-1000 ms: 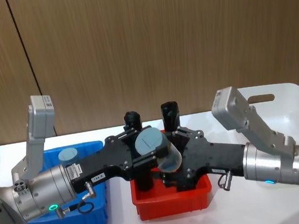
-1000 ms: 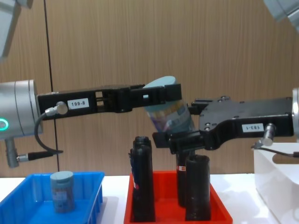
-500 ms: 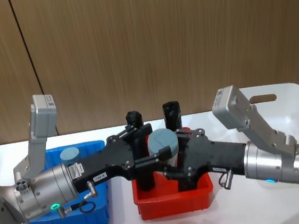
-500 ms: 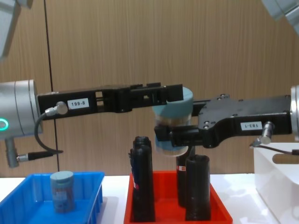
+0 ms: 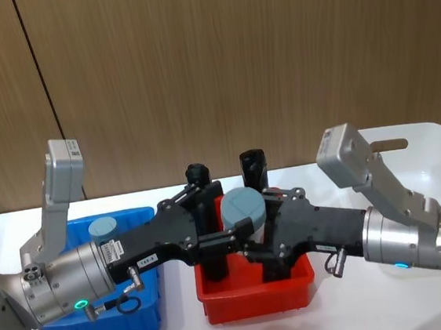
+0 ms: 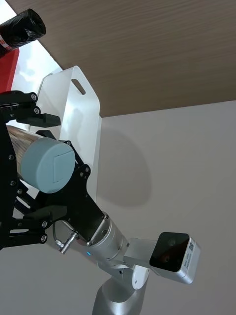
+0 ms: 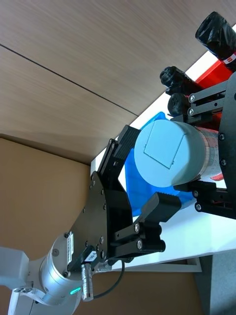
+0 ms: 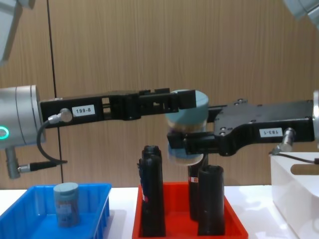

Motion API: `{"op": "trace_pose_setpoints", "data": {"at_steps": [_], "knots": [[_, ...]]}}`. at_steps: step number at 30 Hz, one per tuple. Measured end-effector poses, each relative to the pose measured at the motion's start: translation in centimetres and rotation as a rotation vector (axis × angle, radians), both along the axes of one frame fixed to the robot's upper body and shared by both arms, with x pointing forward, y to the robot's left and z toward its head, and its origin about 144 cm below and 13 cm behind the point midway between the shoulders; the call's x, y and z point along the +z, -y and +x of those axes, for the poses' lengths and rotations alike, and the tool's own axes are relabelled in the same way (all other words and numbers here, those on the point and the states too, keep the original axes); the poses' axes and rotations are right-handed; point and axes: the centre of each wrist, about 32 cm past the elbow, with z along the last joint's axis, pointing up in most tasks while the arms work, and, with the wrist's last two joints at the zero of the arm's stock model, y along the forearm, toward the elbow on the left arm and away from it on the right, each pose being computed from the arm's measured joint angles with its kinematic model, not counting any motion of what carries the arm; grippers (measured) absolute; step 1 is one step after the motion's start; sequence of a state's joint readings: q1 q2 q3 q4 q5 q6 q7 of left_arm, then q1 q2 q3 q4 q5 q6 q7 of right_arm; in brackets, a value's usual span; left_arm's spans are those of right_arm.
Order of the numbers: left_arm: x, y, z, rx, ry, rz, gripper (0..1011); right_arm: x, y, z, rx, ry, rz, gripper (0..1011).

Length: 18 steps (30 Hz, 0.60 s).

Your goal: Pick the cotton swabs from the blue box and place them into the white box.

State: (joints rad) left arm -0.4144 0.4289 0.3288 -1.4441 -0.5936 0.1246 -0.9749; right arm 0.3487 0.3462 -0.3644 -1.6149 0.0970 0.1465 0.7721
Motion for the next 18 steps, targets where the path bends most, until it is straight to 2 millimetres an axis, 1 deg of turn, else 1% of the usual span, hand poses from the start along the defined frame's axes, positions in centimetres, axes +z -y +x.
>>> {"op": "trace_pose_setpoints", "data": {"at_steps": [10,18], "knots": [[0.0,0.0,0.0,0.000,0.000,0.000,1004,-0.3,0.8,0.0,-0.062,0.001,0.023,639],[0.0,0.0,0.0,0.000,0.000,0.000,1004,-0.7,2.0,0.1,-0.164,0.002,0.058,639]]}}
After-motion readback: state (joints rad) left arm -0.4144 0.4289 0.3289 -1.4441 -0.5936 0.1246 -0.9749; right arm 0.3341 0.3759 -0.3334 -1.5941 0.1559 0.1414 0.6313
